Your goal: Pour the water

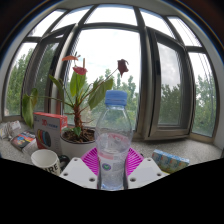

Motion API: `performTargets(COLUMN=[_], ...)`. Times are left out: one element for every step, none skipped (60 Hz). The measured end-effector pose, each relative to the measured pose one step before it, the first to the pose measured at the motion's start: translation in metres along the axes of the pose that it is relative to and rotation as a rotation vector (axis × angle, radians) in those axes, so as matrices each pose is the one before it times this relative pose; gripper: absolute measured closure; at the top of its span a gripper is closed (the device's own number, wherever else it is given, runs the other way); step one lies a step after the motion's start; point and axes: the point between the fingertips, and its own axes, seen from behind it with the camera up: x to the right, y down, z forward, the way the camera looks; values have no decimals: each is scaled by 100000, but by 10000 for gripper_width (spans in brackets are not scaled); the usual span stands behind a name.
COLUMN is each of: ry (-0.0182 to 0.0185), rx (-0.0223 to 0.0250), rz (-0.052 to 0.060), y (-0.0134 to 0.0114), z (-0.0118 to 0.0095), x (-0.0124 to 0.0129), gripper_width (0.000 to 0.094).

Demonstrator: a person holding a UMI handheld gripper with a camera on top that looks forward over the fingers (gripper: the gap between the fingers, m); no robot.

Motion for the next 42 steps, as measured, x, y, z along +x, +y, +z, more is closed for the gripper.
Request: performTargets(ry=[-222,-183,-273,-517,-714,-341,-430,-278,-100,-65,-23,-132,218,223,347,140,10,459,367,370,-86,24,-183,-234,-92,14,284,303,696,0,24,280,131,488,866,792,759,463,370,236,111,-138], rx=[-1268,-1365,-1417,-1285,-1085,-818,-989,-1027,-944,-900,-855,-1523,6263,432,-1252,2440,16,-701,1162,-304,-529,50,-481,-770,-894,-1175,-1598,-1830,-1171,-1459,-1272,-855,-340,-252,-608,-324,-280,-362,-555,-680,-784,-1207], rz=[-139,355,675,778,806,844,515,510,351,68,-109,-221,677,-746,-910,-30,342,424,488,242,149,78,-67,-263,-457,-712,-759,-804,-507,-684,-544,-357,-134,-116,44,55,48,70,112,208,343,305], y=[685,780,834,759,737,1149,1065,647,642,670,624,518,-1500,622,596,-474,149,227,-278,1,-63,-88,32,95,118,167,275,309,133,207,161,86,-27,-29,-112,-150,-60,-42,-13,27,65,47], z=[178,172,160,159,181,479,-3,147,179,176,157,-190,404,-409,-128,-149,61,-150,73,649,-343,-37,-21,-23,-39,-39,-61,-93,178,-151,-196,-219,-236,-267,-361,-327,-284,-365,-370,-394,-441,-948], x=[240,200,77,-26,-94,-538,-417,14,11,7,-45,-68,122,-101,-38,9,6,86,41,-303,330,74,-4,-25,16,30,119,101,-237,52,57,126,42,210,159,-73,106,73,44,-1,-46,270], gripper_width=[647,647,647,645,646,645,647,647,646,647,647,639,644,645,641,641,641,630,609,595,567,544,522,493,466,444,415,374,321,252,169,90,71,86,91,89,84,86,86,86,88,88])
